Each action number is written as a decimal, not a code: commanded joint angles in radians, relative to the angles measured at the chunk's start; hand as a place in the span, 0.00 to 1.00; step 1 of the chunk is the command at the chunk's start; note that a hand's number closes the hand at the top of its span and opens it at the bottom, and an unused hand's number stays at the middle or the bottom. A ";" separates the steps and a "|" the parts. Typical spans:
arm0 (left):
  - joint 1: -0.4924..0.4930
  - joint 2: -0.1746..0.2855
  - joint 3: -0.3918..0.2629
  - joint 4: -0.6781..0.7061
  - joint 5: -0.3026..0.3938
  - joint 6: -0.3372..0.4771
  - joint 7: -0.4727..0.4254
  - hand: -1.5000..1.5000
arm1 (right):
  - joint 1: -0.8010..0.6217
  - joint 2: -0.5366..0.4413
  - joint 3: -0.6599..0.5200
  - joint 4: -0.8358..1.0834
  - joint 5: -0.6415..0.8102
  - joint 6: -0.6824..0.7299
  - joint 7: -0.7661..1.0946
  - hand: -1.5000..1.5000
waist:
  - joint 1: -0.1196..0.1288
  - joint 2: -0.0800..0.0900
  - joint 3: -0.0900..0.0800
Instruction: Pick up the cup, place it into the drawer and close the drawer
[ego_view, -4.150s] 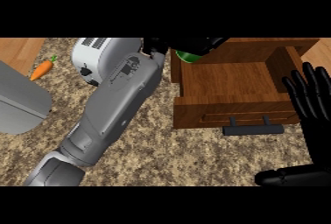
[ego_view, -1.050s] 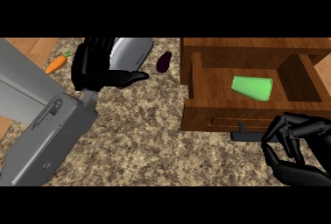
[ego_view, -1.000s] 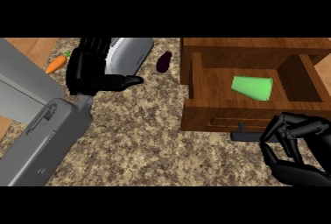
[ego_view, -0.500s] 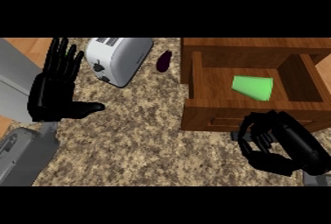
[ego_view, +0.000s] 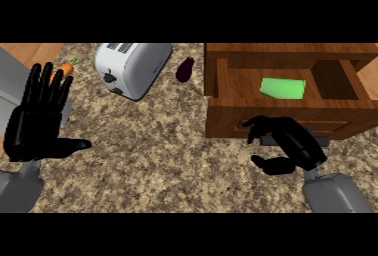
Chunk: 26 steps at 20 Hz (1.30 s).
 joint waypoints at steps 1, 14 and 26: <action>0.103 0.003 0.027 -0.070 -0.027 -0.013 -0.004 0.00 | -0.051 0.048 0.037 0.172 0.101 -0.073 -0.030 0.00 | 0.000 -0.001 0.000; 0.222 0.001 0.169 -0.027 -0.022 -0.241 -0.025 0.00 | -0.449 0.074 -0.145 0.802 0.100 -0.125 -0.216 0.00 | 0.007 0.002 0.000; 0.096 0.004 0.192 0.020 0.007 -0.272 0.062 0.00 | -0.707 0.007 -0.244 1.219 0.102 -0.146 -0.336 0.00 | 0.045 0.024 0.002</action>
